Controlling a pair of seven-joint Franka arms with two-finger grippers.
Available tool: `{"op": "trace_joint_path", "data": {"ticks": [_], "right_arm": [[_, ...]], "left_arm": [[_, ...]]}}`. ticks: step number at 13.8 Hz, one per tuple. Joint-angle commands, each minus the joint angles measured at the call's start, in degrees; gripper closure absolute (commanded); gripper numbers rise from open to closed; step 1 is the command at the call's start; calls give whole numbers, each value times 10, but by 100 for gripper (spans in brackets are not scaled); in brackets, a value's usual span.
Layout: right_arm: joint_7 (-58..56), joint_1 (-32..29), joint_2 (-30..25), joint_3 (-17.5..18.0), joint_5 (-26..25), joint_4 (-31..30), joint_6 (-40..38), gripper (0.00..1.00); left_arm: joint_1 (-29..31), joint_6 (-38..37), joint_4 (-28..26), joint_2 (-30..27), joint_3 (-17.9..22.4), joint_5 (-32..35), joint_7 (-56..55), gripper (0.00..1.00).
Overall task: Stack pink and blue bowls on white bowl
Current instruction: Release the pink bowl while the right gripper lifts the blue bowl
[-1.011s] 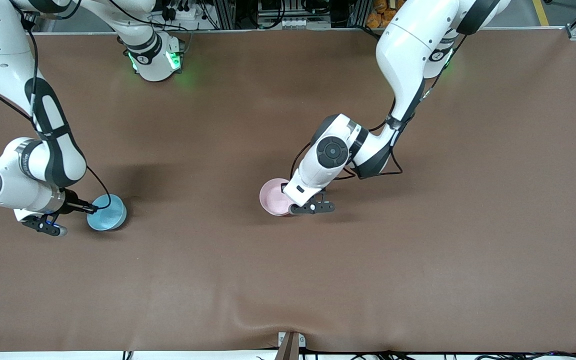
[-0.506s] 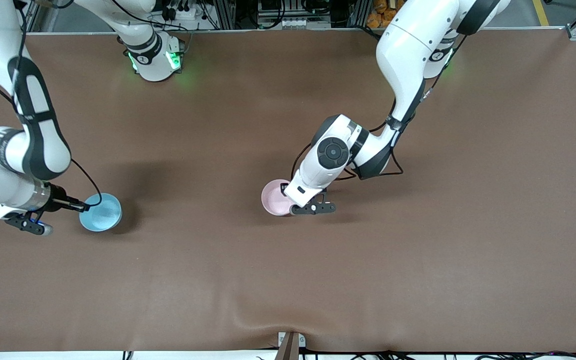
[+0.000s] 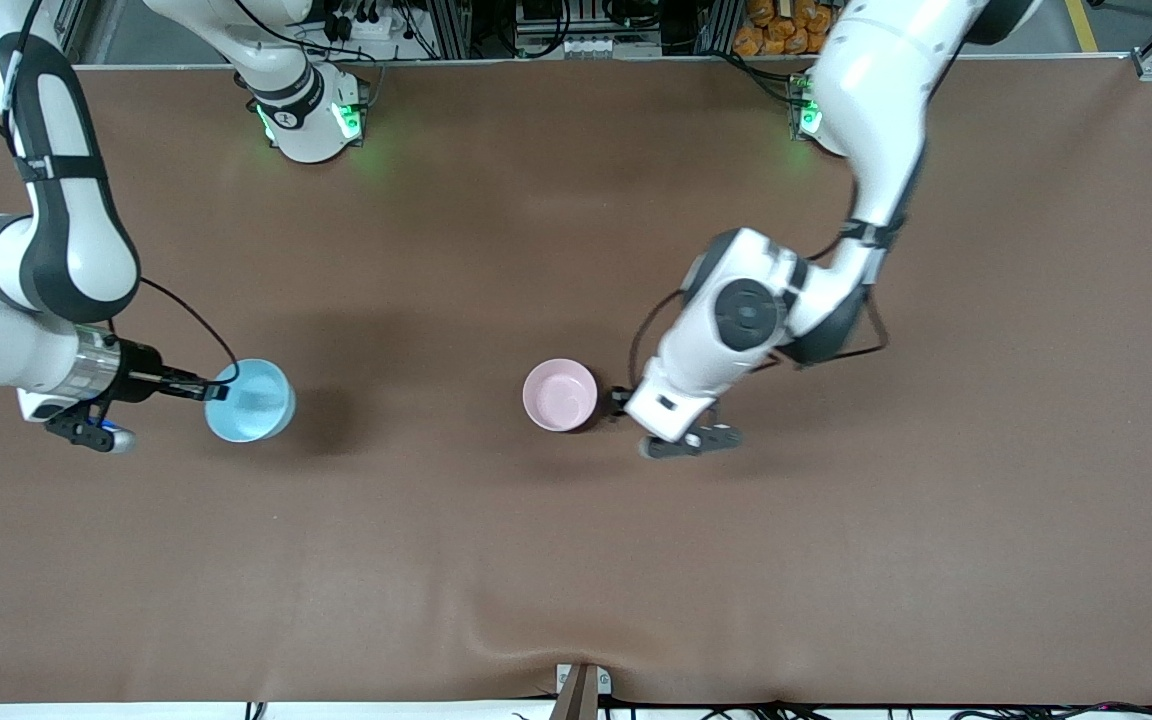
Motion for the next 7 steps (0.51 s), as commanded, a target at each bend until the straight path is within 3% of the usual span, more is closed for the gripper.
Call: {"op": "trace_joint_path", "data": {"ticks": [1, 5, 7], "right_arm": [[90, 72, -18, -3, 33, -14, 4, 100], [272, 199, -13, -3, 34, -10, 60, 100], [367, 263, -13, -4, 33, -5, 74, 100]], "left_arm": [[49, -40, -8, -31, -5, 64, 14, 0], [89, -80, -8, -57, -4, 82, 36, 0], [139, -96, -10, -81, -23, 83, 40, 0]]}}
